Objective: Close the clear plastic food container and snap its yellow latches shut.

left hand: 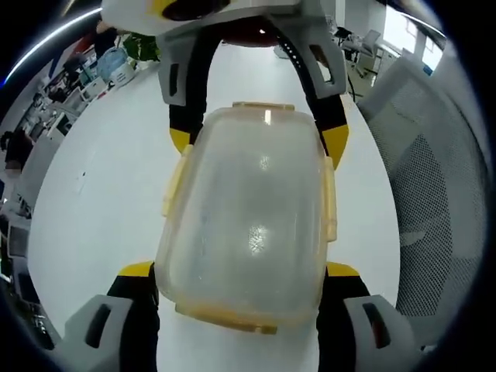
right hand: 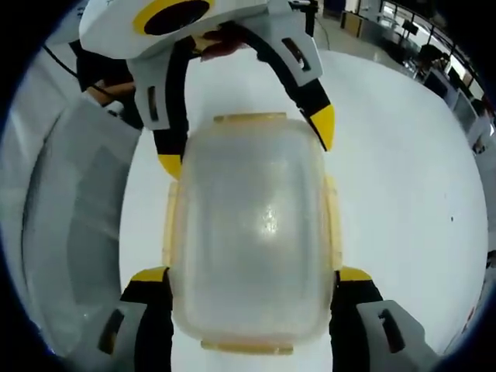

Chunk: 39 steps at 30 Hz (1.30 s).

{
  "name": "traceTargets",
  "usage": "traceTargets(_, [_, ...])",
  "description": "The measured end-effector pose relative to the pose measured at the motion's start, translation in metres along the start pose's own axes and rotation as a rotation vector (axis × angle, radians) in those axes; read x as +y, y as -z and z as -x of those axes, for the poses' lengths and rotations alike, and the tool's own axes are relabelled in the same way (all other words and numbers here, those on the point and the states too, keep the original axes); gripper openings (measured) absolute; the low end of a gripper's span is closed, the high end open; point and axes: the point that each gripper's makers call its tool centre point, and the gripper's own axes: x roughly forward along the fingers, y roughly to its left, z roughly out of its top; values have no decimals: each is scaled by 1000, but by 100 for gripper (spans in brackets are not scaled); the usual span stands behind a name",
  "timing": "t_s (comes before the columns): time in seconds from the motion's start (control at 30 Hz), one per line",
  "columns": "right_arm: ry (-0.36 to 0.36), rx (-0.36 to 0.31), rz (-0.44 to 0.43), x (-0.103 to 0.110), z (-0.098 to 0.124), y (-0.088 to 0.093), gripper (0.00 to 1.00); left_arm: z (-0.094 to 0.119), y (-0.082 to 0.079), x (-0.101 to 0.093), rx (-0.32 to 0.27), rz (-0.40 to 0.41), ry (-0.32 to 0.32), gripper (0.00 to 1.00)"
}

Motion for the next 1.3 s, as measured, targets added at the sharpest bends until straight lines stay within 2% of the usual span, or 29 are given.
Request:
traceTargets(0.53, [-17,-19,49,-26,4,2,84,-6,-5,22,0,45,-23,86])
traceTargets(0.83, [-28,-15,78,-35,5,2,84,-8,-7,28,-1,71,-36,86])
traceTargets(1.13, [-20,-17,71,-36,5,2,85,-8,-6,29,3,68,-34,86])
traceTargets(1.3, [-6,-29,30,-35,8,4,86,-6,-6,27,6,44,-27,87])
